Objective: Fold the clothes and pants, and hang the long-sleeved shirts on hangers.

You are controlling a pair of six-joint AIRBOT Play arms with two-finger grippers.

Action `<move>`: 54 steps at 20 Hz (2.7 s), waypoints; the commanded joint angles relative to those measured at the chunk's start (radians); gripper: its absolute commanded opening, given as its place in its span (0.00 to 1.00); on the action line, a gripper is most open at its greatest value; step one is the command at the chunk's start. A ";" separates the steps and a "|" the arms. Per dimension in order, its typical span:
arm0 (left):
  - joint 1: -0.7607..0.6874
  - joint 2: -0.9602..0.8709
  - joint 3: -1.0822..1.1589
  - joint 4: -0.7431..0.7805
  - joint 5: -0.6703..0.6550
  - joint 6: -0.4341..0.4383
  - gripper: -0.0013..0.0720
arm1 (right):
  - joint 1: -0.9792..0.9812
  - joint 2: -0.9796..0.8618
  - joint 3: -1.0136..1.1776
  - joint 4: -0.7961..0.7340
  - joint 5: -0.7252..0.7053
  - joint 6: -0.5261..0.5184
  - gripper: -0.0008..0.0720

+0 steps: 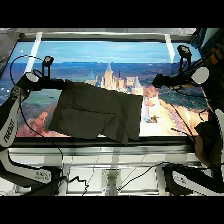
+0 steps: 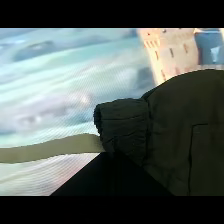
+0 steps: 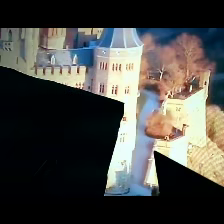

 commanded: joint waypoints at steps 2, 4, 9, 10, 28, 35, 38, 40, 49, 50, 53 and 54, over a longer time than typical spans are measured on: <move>-0.001 0.010 0.001 -0.003 0.004 -0.001 0.03 | 0.001 -0.001 0.000 -0.040 -0.032 -0.001 0.62; -0.001 0.010 0.001 -0.002 0.004 -0.001 0.03 | 0.000 -0.002 0.000 -0.100 -0.076 -0.007 0.05; -0.001 0.010 0.001 -0.002 0.004 -0.001 0.03 | -0.043 -0.127 -0.001 -0.108 -0.162 -0.028 0.38; -0.001 0.010 0.001 -0.002 0.004 -0.001 0.03 | -0.064 -0.171 -0.001 -0.055 -0.154 -0.027 0.39; -0.001 0.009 0.001 -0.017 0.005 0.000 0.03 | -0.121 -0.625 0.001 0.563 -0.127 -0.367 0.62; -0.001 0.015 0.001 -0.156 0.047 0.000 0.03 | -0.024 -0.625 0.103 0.563 -0.178 -0.407 0.03; -0.001 0.060 0.002 -0.249 0.157 0.001 0.03 | -0.031 -0.602 0.255 0.560 -0.159 -0.407 0.02; -0.001 0.118 0.002 -0.292 0.265 0.001 0.03 | -0.031 -0.569 0.382 0.526 -0.153 -0.407 0.02; -0.049 0.326 0.248 -0.290 0.397 0.133 0.03 | -0.030 -0.381 0.787 0.377 -0.194 -0.408 0.02; -0.051 0.342 0.261 -0.290 0.397 0.135 0.03 | -0.030 -0.347 0.785 0.365 -0.192 -0.417 0.02; -0.037 0.397 0.262 -0.269 0.286 0.135 0.03 | -0.030 -0.261 0.785 0.313 -0.106 -0.421 0.02; -0.031 0.414 0.262 -0.241 0.182 0.135 0.03 | -0.030 -0.238 0.784 0.302 -0.043 -0.425 0.02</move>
